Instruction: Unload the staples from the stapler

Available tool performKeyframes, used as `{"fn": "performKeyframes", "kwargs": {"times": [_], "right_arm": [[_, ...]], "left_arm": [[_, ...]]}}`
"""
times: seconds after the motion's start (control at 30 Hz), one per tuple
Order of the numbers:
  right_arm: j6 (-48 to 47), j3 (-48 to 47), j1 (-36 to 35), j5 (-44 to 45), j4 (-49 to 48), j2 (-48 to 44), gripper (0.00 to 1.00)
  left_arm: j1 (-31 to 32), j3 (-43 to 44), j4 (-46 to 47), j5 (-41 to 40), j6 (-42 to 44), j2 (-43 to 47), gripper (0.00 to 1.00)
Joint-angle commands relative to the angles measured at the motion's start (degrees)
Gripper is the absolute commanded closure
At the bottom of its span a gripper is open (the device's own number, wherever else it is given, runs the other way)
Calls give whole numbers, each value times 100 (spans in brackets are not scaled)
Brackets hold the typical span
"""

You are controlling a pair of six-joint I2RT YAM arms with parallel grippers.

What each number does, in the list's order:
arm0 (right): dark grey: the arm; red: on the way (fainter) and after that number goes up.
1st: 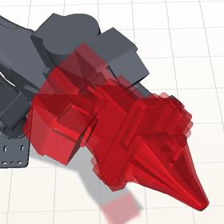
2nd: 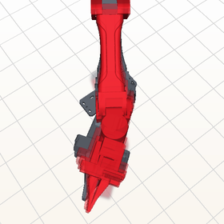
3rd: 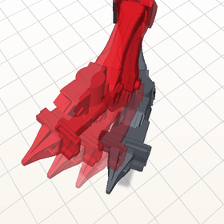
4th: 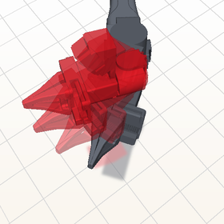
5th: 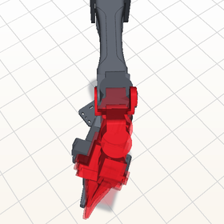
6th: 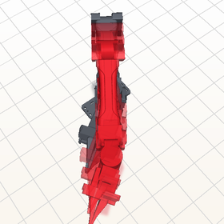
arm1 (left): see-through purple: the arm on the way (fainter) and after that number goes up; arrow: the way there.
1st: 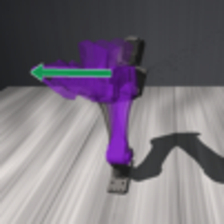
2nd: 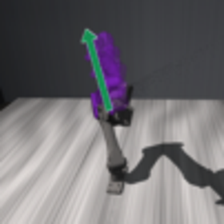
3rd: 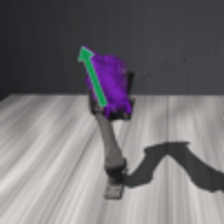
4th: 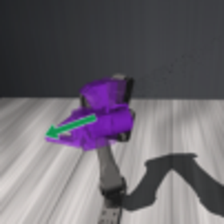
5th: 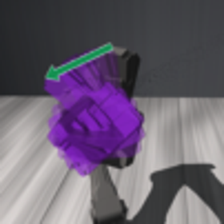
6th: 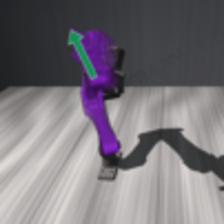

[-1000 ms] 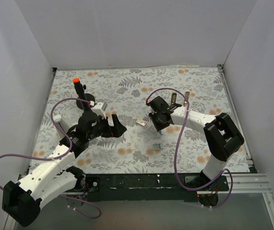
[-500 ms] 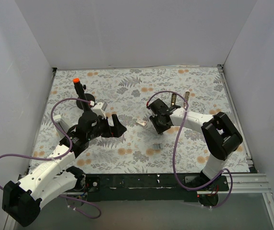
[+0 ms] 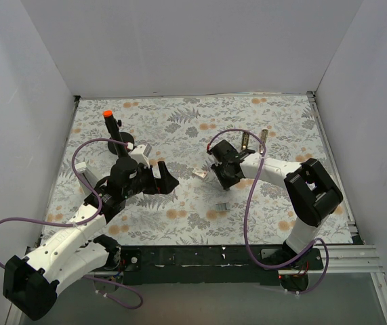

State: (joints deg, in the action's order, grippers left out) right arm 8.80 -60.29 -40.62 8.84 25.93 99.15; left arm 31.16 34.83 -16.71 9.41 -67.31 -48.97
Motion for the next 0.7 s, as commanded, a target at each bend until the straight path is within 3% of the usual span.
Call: {"fn": "performKeyframes", "kwargs": {"times": [0.0, 0.67], "right_arm": [[34, 105, -16, -32, -62, 8, 71], [965, 79, -183, -23, 324, -845, 76]], "left_arm": [[-40, 33, -16, -88, 60, 45, 2], [-40, -2, -8, -27, 16, 116, 2]]}}
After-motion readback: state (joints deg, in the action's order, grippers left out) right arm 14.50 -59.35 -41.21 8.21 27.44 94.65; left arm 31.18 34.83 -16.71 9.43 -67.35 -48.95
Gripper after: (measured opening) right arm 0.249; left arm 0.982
